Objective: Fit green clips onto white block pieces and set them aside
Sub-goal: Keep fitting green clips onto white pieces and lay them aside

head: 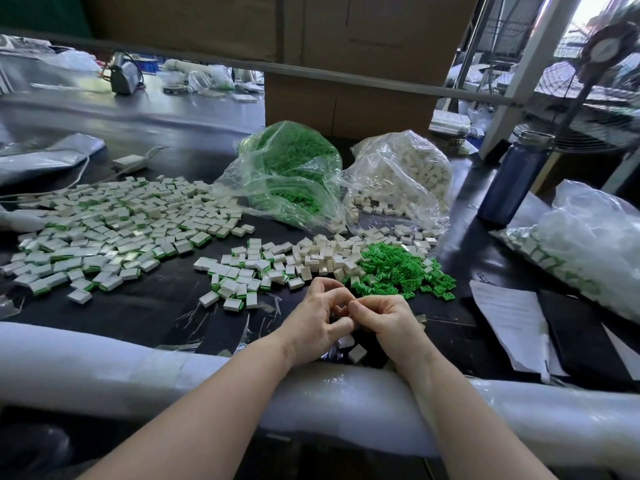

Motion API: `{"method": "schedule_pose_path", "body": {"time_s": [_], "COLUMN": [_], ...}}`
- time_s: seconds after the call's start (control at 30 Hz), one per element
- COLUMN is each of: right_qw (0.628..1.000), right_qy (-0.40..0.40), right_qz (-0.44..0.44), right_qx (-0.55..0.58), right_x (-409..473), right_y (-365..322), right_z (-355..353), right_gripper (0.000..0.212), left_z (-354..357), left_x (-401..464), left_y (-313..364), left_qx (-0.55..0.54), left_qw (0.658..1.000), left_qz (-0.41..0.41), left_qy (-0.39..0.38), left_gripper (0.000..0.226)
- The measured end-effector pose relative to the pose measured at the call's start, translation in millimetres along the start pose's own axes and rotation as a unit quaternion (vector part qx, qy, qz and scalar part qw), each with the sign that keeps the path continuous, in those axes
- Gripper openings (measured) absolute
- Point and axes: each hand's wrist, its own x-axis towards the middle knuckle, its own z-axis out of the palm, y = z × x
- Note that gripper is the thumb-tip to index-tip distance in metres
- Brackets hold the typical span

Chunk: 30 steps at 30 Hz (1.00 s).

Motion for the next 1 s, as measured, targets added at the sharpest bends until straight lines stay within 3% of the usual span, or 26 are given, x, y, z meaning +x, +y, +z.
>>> {"method": "schedule_pose_path", "body": {"time_s": [0.37,0.63,0.77,1.0], "right_qw": [1.000,1.000,0.996,0.993], "right_qy": [0.008,0.011,0.062,0.094], "right_qz": [0.007,-0.015,-0.021,-0.050], "right_qx": [0.013,0.018,0.058,-0.057], "right_x": [-1.3,-1.4,-1.0,-3.6], "right_y": [-2.8,-4.7,-4.3,-7.1], "right_z": [1.6,5.2,2.0,-0.4], "right_gripper": [0.025,0.022,0.014,0.014], "left_z": [0.0,-2.4,-3.9,-3.4], "left_x": [-1.1,-2.7,-2.0,-1.4], "left_y": [1.7,5.7,4.2,4.0], "left_qx": [-0.004,-0.038,-0.038,-0.022], "left_qw": [1.000,0.999,0.998,0.996], "left_qz": [0.003,0.009,-0.008,-0.020], "left_qy": [-0.002,0.026,0.058,0.081], "left_gripper": [0.025,0.011,0.006,0.007]}}
